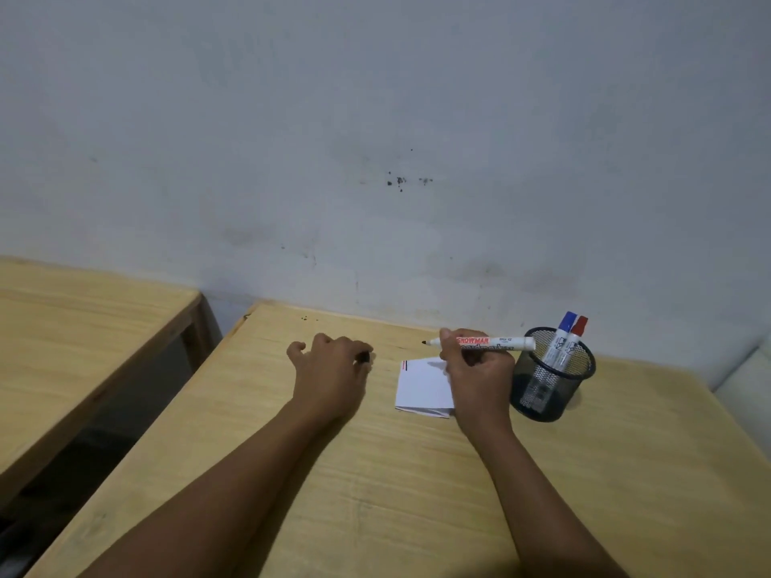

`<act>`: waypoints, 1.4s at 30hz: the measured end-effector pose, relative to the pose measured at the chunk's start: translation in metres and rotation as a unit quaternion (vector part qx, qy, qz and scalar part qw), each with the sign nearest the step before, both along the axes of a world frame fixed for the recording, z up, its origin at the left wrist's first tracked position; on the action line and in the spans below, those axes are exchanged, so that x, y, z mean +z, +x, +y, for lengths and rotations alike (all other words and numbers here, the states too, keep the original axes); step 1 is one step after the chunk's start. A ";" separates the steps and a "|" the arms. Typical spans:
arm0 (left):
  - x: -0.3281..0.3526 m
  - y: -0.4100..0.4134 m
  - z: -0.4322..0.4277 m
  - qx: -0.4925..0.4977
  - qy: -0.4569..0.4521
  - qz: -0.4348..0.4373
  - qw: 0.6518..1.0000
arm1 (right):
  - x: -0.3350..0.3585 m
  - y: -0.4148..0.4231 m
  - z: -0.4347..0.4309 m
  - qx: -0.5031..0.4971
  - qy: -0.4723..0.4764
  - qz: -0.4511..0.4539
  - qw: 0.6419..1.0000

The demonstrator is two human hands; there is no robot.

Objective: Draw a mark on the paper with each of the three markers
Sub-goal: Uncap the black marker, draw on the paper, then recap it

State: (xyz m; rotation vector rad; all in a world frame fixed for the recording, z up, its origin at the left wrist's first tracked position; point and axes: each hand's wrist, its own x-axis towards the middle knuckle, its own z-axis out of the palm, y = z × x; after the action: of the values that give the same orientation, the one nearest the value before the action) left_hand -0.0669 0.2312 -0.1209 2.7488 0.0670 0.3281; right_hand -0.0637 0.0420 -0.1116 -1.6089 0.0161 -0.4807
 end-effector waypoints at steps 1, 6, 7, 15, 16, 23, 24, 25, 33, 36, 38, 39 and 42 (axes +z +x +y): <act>0.003 -0.001 0.000 0.002 -0.021 -0.006 1.000 | 0.005 -0.003 -0.001 0.005 0.004 -0.004 1.000; 0.046 -0.019 -0.013 -0.034 -0.352 -0.011 0.935 | 0.035 -0.022 -0.012 0.030 0.039 -0.003 0.999; 0.060 -0.025 -0.018 -0.052 -0.453 0.005 0.890 | 0.043 -0.027 -0.013 0.035 0.039 -0.005 0.999; 0.132 -0.079 -0.049 -0.115 -0.618 0.090 0.773 | 0.111 -0.075 -0.023 0.055 0.081 -0.074 0.992; 0.138 -0.086 -0.053 -0.123 -0.617 0.089 0.772 | 0.117 -0.081 -0.024 0.059 0.082 -0.082 0.991; 0.165 -0.124 -0.075 -0.160 -0.613 0.088 0.769 | 0.142 -0.121 -0.040 0.069 0.070 -0.108 0.989; 0.167 -0.128 -0.078 -0.163 -0.612 0.085 0.769 | 0.143 -0.124 -0.041 0.062 0.069 -0.108 0.990; 0.169 -0.131 -0.081 -0.165 -0.611 0.078 0.770 | 0.145 -0.127 -0.043 0.055 0.070 -0.104 0.991; 0.173 -0.135 -0.096 -0.195 -0.584 -0.025 0.787 | 0.141 -0.136 -0.046 0.067 0.171 -0.041 0.982; 0.176 -0.134 -0.097 -0.211 -0.562 -0.047 0.799 | 0.144 -0.135 -0.053 0.120 0.193 -0.009 0.974; 0.182 -0.133 -0.099 -0.216 -0.548 -0.069 0.805 | 0.145 -0.134 -0.061 0.146 0.221 0.005 0.964; 0.187 -0.133 -0.100 -0.216 -0.544 -0.087 0.806 | 0.145 -0.130 -0.067 0.137 0.239 0.009 0.961; 0.200 -0.124 -0.099 -0.207 -0.527 -0.137 0.813 | 0.144 -0.120 -0.089 -0.028 0.161 0.008 0.987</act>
State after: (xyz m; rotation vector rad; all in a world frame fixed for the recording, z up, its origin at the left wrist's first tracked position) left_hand -0.1908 0.1319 0.0790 1.5290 -0.3280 0.3973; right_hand -0.1840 -0.0471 0.0324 -1.2977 0.1443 -0.4819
